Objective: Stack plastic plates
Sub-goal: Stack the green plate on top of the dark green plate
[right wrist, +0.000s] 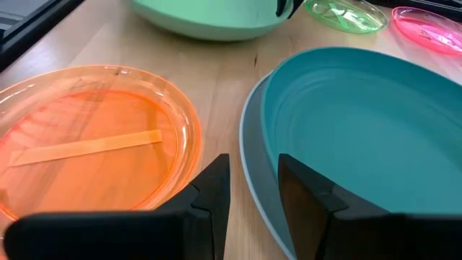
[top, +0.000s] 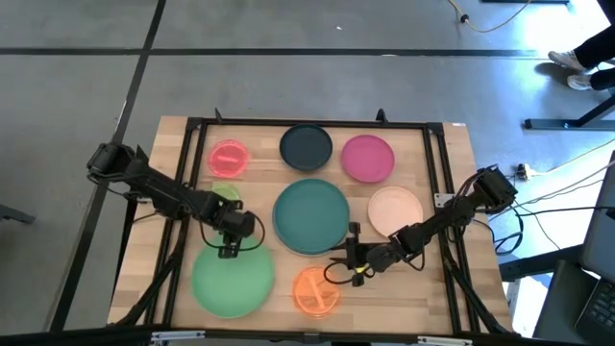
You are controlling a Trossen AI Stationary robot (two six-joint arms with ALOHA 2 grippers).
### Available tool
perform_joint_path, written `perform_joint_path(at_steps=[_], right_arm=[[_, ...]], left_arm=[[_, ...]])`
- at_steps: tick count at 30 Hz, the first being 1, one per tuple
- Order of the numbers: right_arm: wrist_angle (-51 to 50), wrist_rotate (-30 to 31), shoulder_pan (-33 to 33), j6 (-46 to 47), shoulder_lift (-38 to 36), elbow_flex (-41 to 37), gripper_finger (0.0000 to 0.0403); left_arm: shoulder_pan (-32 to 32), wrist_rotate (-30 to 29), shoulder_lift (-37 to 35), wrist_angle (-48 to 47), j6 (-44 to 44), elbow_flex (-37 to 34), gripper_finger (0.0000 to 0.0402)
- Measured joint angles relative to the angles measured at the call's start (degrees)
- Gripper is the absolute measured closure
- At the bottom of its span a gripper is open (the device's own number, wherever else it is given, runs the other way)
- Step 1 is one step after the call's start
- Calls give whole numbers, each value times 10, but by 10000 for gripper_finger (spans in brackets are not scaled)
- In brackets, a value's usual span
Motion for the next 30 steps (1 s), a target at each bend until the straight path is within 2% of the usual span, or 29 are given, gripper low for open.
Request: perform_joint_path(at_steps=[4, 13, 19, 24, 30], right_arm=[[0, 0, 0, 0, 0, 0, 295], [0, 0, 0, 0, 0, 0, 295], [0, 0, 0, -1, 0, 0, 295], [1, 0, 0, -3, 0, 0, 295], [2, 1, 0, -5, 0, 0, 295]], left_arm=[[11, 19, -1, 12, 4, 1, 393], [26, 76, -5, 18, 12, 27, 395], [30, 70, -32, 12, 15, 77, 396], [36, 38, -59, 14, 30, 125, 396], [64, -74, -65, 29, 33, 160, 390]])
